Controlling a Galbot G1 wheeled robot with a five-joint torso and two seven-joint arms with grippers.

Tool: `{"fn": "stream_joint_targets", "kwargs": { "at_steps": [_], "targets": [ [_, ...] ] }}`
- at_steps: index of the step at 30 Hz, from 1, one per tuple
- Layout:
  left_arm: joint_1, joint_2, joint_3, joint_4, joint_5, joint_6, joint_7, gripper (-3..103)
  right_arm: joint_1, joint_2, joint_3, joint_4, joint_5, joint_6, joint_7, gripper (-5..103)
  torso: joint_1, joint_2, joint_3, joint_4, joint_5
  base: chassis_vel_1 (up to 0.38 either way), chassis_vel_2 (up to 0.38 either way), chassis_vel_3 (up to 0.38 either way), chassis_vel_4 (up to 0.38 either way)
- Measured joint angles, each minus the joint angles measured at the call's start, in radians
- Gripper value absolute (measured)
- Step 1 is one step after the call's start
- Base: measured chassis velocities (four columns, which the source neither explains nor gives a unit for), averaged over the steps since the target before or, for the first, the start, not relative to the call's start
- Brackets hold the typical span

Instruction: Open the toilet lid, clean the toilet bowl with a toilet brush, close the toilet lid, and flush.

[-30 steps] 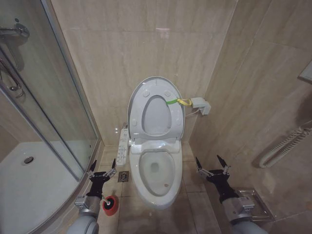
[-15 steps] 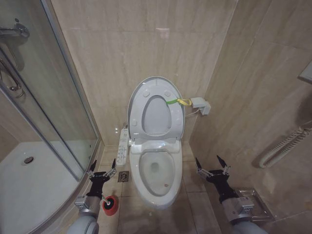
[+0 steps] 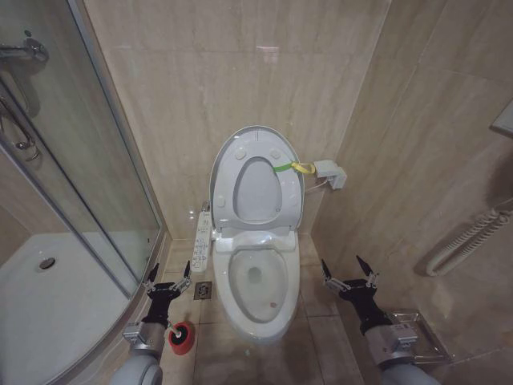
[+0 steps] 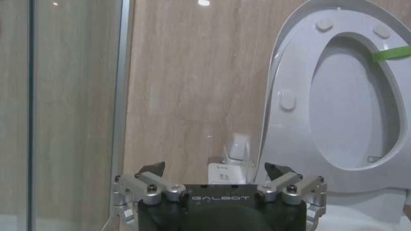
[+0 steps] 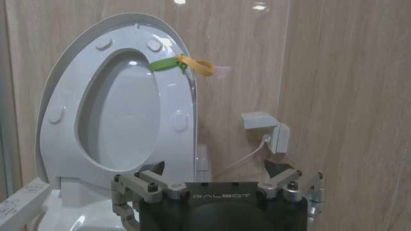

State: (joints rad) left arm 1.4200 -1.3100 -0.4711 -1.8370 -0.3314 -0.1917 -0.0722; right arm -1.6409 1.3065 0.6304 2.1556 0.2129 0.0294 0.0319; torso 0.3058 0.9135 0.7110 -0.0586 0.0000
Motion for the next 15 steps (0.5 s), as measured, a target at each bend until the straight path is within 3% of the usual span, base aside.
{"fn": "stream_joint_targets", "kwargs": {
  "at_steps": [15],
  "targets": [
    [0.0, 0.0, 0.0, 0.0, 0.0, 0.0, 0.0, 100, 0.0, 0.0, 0.0, -0.001, 0.0, 0.0, 0.0, 100, 0.0, 0.0, 0.0, 0.0, 0.0, 0.0, 0.0, 0.0, 0.0]
  ]
}}
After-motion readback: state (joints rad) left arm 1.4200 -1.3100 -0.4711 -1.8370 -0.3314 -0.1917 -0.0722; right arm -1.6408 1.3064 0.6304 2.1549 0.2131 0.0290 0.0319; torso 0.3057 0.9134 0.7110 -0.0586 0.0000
